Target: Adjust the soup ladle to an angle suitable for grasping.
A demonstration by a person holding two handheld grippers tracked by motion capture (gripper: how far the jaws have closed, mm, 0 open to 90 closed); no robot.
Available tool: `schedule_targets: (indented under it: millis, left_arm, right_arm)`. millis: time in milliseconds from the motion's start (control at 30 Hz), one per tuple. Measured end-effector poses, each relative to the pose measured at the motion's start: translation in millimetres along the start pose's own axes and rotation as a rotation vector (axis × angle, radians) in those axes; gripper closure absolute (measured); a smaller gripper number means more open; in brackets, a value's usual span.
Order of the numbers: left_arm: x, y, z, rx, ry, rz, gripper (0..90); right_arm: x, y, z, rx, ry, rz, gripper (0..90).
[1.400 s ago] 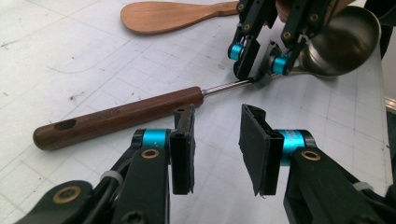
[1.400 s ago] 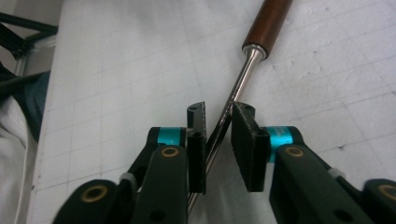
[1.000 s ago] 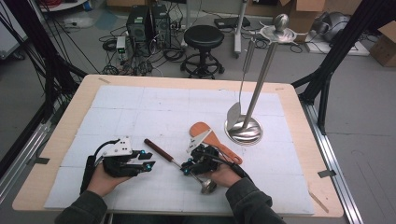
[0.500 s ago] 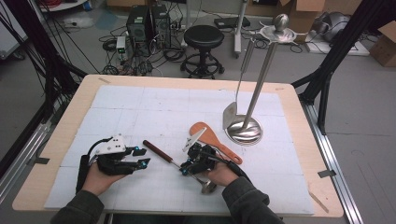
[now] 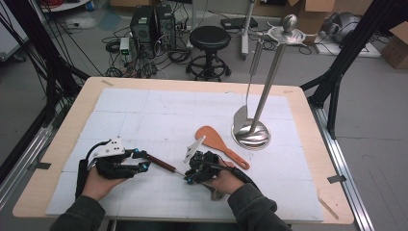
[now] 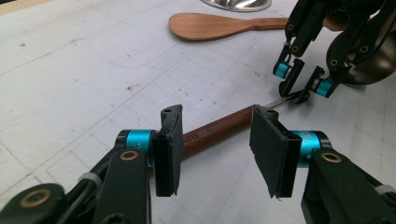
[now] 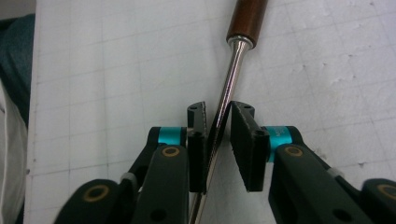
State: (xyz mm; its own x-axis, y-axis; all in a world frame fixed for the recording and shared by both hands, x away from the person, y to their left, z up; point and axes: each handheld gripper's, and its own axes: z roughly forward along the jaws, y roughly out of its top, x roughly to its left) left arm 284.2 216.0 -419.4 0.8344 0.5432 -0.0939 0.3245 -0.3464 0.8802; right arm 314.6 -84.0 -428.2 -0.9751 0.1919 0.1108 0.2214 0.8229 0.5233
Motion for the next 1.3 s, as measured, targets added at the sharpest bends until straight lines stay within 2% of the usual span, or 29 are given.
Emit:
schedule_targets:
  millis: [67,200,400,467,667,733,800,933,1033,1167,1300]
  left_arm:
    - [0.4,-0.2,-0.9,-0.002,0.002,-0.003,53.3]
    - [2.6,-1.5,-2.3,-0.004,0.007,-0.013,52.0]
    - [2.4,-1.5,-2.3,-0.005,0.010,-0.014,51.4]
    - [2.4,-1.3,-2.4,-0.004,0.011,-0.013,51.0]
    - [4.5,-2.4,-4.1,0.002,0.017,-0.018,48.9]
    - [6.5,-3.9,-4.7,0.003,0.021,-0.029,48.1]
    - [8.6,-4.9,-5.1,0.006,0.020,-0.034,47.5]
    - [8.4,-5.1,-5.3,0.006,0.019,-0.033,47.6]
    - [8.0,-5.0,-4.6,0.006,0.017,-0.034,47.6]
    - [7.8,-4.7,-4.3,0.006,0.017,-0.031,47.6]
    - [7.9,-4.9,-4.9,0.004,0.018,-0.037,47.2]
  right_arm:
    - [-1.8,0.0,-1.7,0.001,0.013,0.022,79.3]
    - [-2.0,0.3,-4.0,0.015,0.040,-0.023,81.2]
    - [1.7,1.8,-2.4,0.038,0.019,-0.049,78.2]
    - [3.5,3.3,-1.5,0.054,0.002,-0.074,77.5]
    - [0.5,2.8,-1.7,0.044,0.026,-0.044,80.5]
    - [1.6,3.0,-3.9,0.054,0.021,-0.056,81.5]
    - [2.5,2.5,-3.9,0.039,0.050,-0.064,82.2]
    - [3.4,3.4,-3.9,0.055,0.061,-0.099,82.2]
    - [2.8,3.5,-4.7,0.062,0.049,-0.094,81.6]
    - [2.5,4.9,-1.4,0.070,0.042,-0.143,78.6]
    - [0.4,4.2,-2.0,0.066,0.059,-0.100,81.1]
